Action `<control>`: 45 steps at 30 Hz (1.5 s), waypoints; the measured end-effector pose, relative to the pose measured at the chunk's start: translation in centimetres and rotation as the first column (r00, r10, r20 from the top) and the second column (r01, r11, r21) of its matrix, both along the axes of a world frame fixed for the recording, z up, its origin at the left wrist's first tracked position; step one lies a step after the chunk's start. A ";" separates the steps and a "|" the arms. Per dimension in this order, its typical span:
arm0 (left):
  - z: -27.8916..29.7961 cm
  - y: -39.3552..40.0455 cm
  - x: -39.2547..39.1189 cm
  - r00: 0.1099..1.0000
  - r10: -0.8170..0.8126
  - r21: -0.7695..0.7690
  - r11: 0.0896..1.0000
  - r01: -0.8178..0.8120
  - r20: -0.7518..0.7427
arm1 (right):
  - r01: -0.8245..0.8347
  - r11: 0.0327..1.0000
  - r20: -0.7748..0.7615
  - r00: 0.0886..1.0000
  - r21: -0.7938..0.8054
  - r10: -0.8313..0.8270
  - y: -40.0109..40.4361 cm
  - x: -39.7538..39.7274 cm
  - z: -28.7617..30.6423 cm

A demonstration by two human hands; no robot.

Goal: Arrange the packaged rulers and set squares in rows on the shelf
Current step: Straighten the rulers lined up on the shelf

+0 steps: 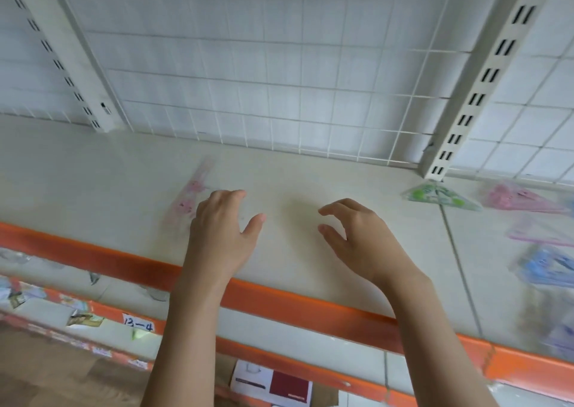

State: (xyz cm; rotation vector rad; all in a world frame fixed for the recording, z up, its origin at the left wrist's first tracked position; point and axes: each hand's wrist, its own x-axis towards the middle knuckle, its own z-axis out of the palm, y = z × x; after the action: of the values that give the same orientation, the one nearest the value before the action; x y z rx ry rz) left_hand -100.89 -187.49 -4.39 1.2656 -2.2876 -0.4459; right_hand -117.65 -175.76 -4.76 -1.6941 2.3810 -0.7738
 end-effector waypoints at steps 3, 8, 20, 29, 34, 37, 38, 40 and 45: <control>0.3 -3.7 2.8 0.997 0.017 -0.038 0.999 -0.014 0.081 | 0.035 0.999 0.014 0.999 -0.007 -0.035 -2.1 1.5 -0.2; 0.3 -8.4 6.1 0.984 -0.014 0.022 1.000 0.010 0.180 | 0.106 0.994 0.032 0.994 -0.027 -0.106 -5.0 4.2 -0.3; 0.4 -13.1 4.5 0.909 -0.139 0.190 0.979 0.067 0.393 | 0.207 0.978 0.036 0.978 -0.025 -0.206 -8.2 8.1 -1.4; 0.1 -15.3 4.5 0.937 -0.274 0.401 0.900 0.171 0.218 | 0.285 0.959 0.050 0.958 -0.009 -0.284 -8.3 8.6 -1.5; -0.2 -15.2 5.2 0.965 -0.242 0.413 0.892 0.182 0.099 | 0.262 0.965 0.020 0.965 0.017 -0.263 -8.9 9.3 -1.6; -0.1 -15.1 5.3 0.970 -0.221 0.413 0.896 0.162 0.100 | 0.251 0.968 0.016 0.968 0.019 -0.251 -9.0 9.5 -1.5; 0.0 -14.9 5.2 0.973 -0.208 0.422 0.895 0.148 0.101 | 0.248 0.968 0.017 0.968 0.020 -0.249 -9.0 9.6 -1.5; 0.5 -14.5 4.8 0.978 -0.171 0.405 0.908 0.109 0.120 | 0.246 0.969 0.019 0.969 0.025 -0.247 -8.8 9.6 -1.4; 0.5 -14.4 2.9 0.963 -0.107 0.240 0.970 0.046 0.247 | 0.263 0.965 0.013 0.965 0.022 -0.263 -7.9 9.5 -1.2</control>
State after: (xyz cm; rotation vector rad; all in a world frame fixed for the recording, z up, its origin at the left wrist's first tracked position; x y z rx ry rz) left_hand -97.99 -201.88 -3.92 1.4227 -2.5706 -0.6247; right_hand -108.19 -183.68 -5.98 -1.3745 2.6271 -0.7909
